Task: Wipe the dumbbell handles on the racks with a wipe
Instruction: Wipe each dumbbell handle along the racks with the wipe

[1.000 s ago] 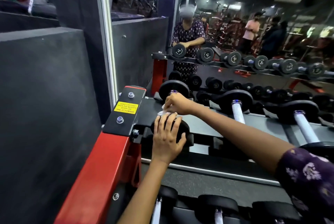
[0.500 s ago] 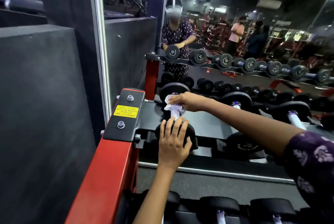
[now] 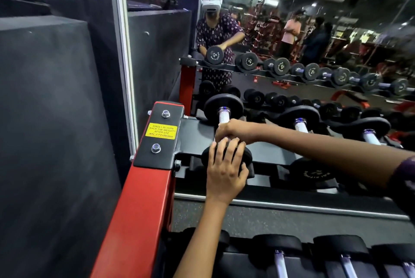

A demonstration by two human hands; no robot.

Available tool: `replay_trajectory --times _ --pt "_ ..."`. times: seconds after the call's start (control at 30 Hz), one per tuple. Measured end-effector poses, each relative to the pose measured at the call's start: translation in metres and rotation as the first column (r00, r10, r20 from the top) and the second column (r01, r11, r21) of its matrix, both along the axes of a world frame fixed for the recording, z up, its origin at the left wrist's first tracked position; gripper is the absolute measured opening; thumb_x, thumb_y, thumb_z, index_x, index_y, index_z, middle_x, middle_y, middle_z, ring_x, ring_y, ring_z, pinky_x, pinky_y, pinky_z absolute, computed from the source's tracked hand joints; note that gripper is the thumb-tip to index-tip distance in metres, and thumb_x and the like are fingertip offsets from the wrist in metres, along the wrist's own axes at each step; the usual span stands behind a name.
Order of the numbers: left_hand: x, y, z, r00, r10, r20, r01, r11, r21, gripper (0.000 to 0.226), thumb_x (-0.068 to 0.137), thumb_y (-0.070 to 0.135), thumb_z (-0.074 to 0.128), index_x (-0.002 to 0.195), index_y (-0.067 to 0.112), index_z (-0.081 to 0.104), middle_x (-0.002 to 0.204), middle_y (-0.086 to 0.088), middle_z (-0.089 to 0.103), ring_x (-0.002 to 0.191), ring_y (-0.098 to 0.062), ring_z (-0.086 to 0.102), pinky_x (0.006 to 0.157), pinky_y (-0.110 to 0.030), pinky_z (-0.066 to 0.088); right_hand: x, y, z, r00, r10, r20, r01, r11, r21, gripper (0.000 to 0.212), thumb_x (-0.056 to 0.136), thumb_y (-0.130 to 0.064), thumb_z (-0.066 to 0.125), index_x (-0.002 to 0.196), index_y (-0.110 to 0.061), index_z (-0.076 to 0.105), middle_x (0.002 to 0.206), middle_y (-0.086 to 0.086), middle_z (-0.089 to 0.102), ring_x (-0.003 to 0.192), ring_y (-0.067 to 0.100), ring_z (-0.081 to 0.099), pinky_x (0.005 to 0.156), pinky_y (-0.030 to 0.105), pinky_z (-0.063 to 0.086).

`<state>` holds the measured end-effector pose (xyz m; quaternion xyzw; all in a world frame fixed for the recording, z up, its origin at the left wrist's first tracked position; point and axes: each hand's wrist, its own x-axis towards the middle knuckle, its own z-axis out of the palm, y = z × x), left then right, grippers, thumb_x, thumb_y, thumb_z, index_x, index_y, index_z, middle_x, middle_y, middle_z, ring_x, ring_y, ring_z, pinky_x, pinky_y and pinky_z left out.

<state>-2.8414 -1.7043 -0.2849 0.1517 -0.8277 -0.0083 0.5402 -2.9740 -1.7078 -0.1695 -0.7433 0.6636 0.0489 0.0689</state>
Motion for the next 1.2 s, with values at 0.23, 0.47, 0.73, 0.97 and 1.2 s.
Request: replay_trajectory --times 0.23,0.47,0.73,0.97,1.2 --pt "0.002 -0.003 0.001 1.000 -0.005 0.013 0.005 1.000 -0.014 0.053 0.077 0.025 0.051 0.128 0.013 0.046 0.131 -0.005 0.042 0.122 -0.028 0.041 0.111 -0.046 0.026 -0.012 -0.017 0.018 0.997 -0.070 0.022 0.072 0.991 -0.109 0.022 0.083 0.000 0.058 0.099 -0.007 0.071 0.099 0.007 0.071 0.085 0.016 0.060 0.080 0.019 0.040" --pt "0.002 -0.004 0.001 1.000 -0.003 0.026 0.004 1.000 -0.010 0.052 0.077 0.025 0.051 0.127 0.014 0.046 0.130 -0.005 0.041 0.121 -0.027 0.042 0.112 -0.044 0.023 -0.011 -0.018 0.032 0.992 -0.110 -0.065 0.110 0.994 -0.011 0.035 0.080 0.007 0.055 0.105 -0.011 0.071 0.104 0.009 0.071 0.098 0.025 0.064 0.086 0.026 0.043" --pt "0.002 -0.005 -0.001 0.999 0.004 0.032 -0.003 0.999 -0.037 0.055 0.076 0.022 0.053 0.130 0.014 0.045 0.131 -0.005 0.042 0.123 -0.027 0.041 0.115 -0.042 0.019 0.003 -0.002 0.010 0.996 -0.089 0.025 0.085 0.989 0.119 0.031 0.079 0.013 0.049 0.101 0.004 0.069 0.099 0.018 0.070 0.089 0.028 0.062 0.077 0.021 0.042" --pt "-0.001 -0.007 -0.002 1.000 -0.005 -0.003 0.005 1.000 0.008 0.049 0.080 0.024 0.051 0.128 0.014 0.047 0.130 -0.006 0.046 0.122 -0.028 0.043 0.115 -0.039 0.017 -0.002 -0.004 0.016 0.989 -0.099 0.109 0.100 0.995 -0.004 0.029 0.086 0.005 0.053 0.111 0.000 0.067 0.122 0.012 0.063 0.122 0.020 0.052 0.092 0.005 0.026" --pt "0.005 -0.002 0.002 0.999 -0.012 0.052 0.010 0.999 0.042 0.051 0.080 0.023 0.048 0.130 0.014 0.046 0.129 -0.009 0.055 0.123 -0.027 0.042 0.116 -0.039 0.015 -0.014 0.014 0.008 0.964 -0.087 0.252 0.116 0.988 -0.103 0.029 0.079 0.012 0.056 0.099 -0.002 0.072 0.106 0.013 0.070 0.112 0.026 0.060 0.096 0.038 0.045"
